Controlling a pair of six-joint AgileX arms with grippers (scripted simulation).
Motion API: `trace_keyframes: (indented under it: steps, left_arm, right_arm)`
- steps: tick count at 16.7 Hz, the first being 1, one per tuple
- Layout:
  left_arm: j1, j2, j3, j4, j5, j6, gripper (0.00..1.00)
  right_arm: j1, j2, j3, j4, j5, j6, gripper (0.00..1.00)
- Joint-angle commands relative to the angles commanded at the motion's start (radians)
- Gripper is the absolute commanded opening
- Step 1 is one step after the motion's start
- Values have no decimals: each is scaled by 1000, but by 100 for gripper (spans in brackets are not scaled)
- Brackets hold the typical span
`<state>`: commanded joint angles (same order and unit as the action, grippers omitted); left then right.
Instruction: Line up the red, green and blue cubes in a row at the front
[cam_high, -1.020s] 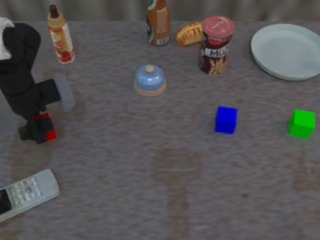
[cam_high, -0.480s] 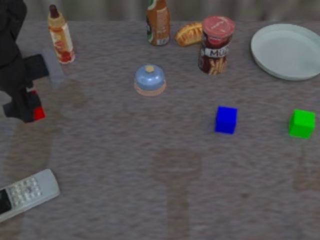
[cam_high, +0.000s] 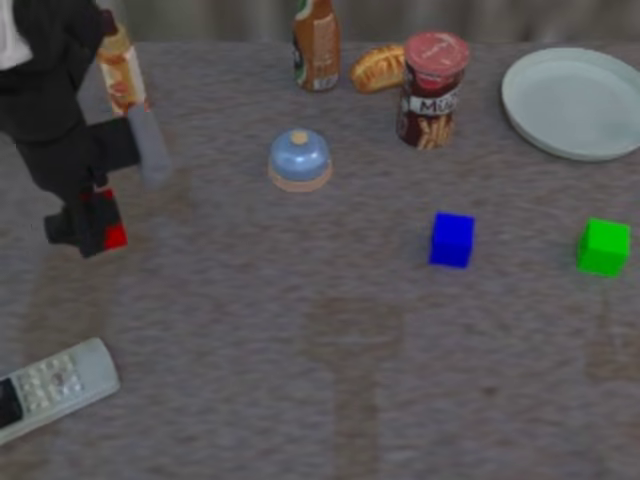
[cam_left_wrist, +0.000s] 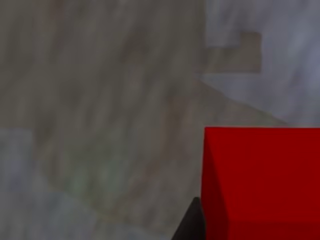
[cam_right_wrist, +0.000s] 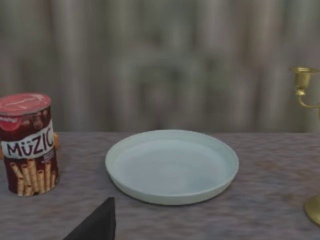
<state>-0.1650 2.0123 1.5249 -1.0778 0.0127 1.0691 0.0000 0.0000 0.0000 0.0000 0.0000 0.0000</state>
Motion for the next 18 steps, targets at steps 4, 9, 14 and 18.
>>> trace_keyframes:
  steps: [4, 9, 14, 18]
  left_arm:
    - [-204, -97, -106, 9, -2, -63, 0]
    - [-446, -213, -229, 23, -6, -134, 0]
    - [-482, -236, -251, 27, -7, -148, 0]
    - [-480, -216, -273, 67, -6, -147, 0]
  right_arm:
    - [0, 0, 0, 0, 0, 0, 100]
    - [0, 0, 0, 0, 0, 0, 100]
    - [0, 0, 0, 0, 0, 0, 100]
    - [0, 0, 0, 0, 0, 0, 100]
